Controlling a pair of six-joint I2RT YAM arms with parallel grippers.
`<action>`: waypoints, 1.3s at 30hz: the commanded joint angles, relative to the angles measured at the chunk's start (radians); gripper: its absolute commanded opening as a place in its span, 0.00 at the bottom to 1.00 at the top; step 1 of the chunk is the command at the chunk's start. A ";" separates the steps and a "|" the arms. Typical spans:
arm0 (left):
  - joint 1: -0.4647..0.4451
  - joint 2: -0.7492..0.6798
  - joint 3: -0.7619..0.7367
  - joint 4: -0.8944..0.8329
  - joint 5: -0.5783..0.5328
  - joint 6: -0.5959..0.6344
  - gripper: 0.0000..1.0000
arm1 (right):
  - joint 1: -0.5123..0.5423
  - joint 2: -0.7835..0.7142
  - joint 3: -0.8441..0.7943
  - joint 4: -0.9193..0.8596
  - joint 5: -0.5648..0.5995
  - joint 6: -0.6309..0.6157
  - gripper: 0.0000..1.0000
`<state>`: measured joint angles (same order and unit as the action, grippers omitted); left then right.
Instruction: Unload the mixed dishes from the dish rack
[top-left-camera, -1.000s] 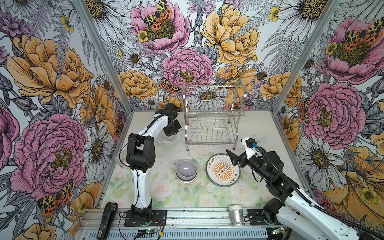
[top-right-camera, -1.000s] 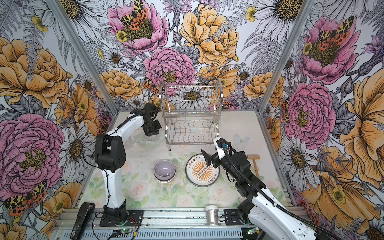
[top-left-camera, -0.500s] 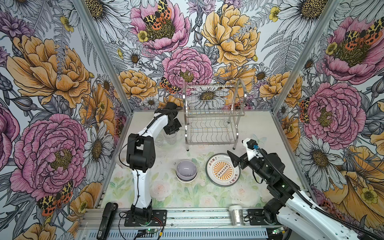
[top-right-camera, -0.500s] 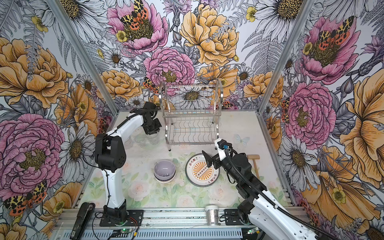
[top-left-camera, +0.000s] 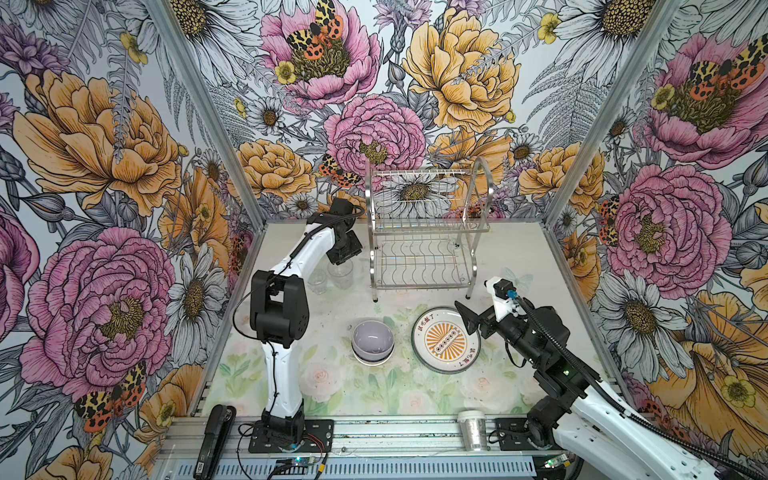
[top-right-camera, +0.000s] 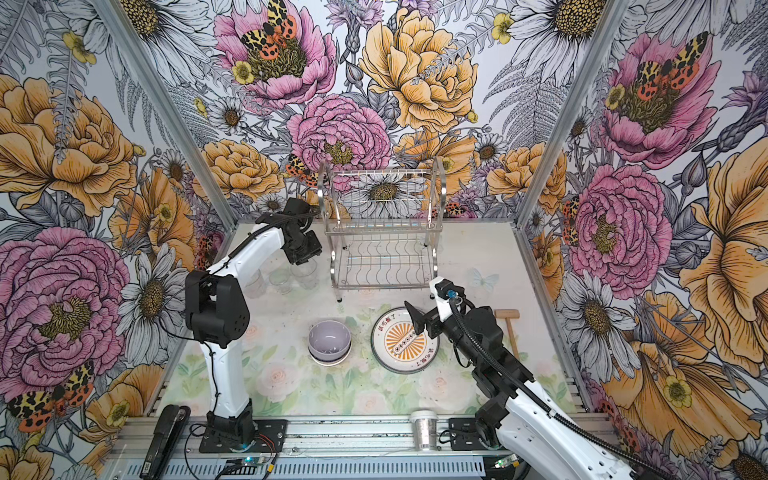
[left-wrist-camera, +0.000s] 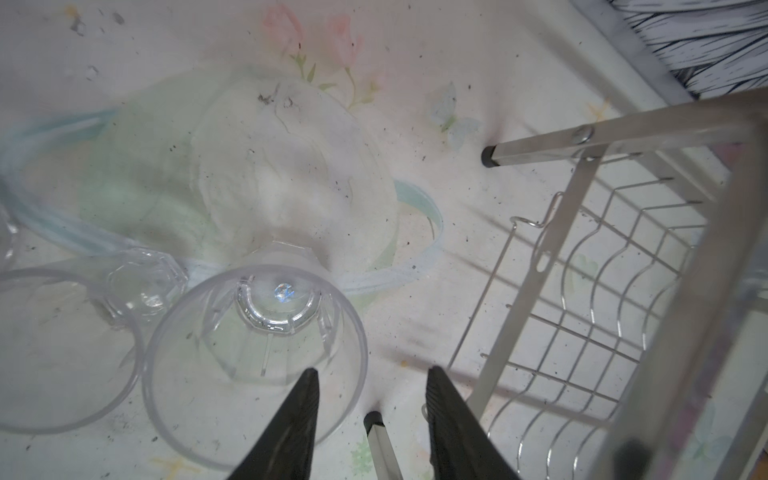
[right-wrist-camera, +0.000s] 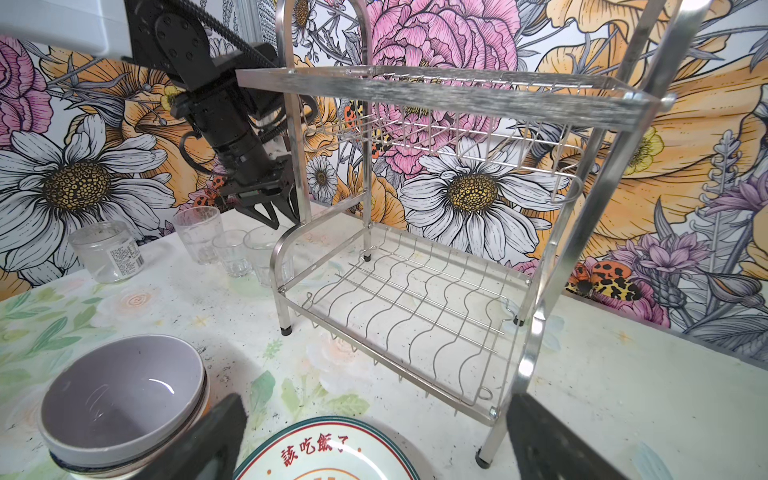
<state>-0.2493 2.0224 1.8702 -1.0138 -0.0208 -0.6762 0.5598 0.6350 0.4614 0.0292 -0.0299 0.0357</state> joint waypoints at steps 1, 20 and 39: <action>-0.026 -0.131 0.033 0.018 -0.064 0.023 0.52 | 0.009 -0.019 -0.006 0.020 0.010 0.006 1.00; -0.223 -0.820 -0.640 0.417 -0.304 0.270 0.96 | -0.022 -0.140 0.022 -0.061 0.334 -0.015 1.00; -0.075 -1.193 -1.280 0.744 -0.408 0.365 0.99 | -0.222 -0.066 -0.058 -0.063 0.416 0.038 1.00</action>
<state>-0.3275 0.8387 0.6460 -0.4320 -0.3832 -0.3763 0.3611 0.5480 0.4271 -0.0414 0.3817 0.0631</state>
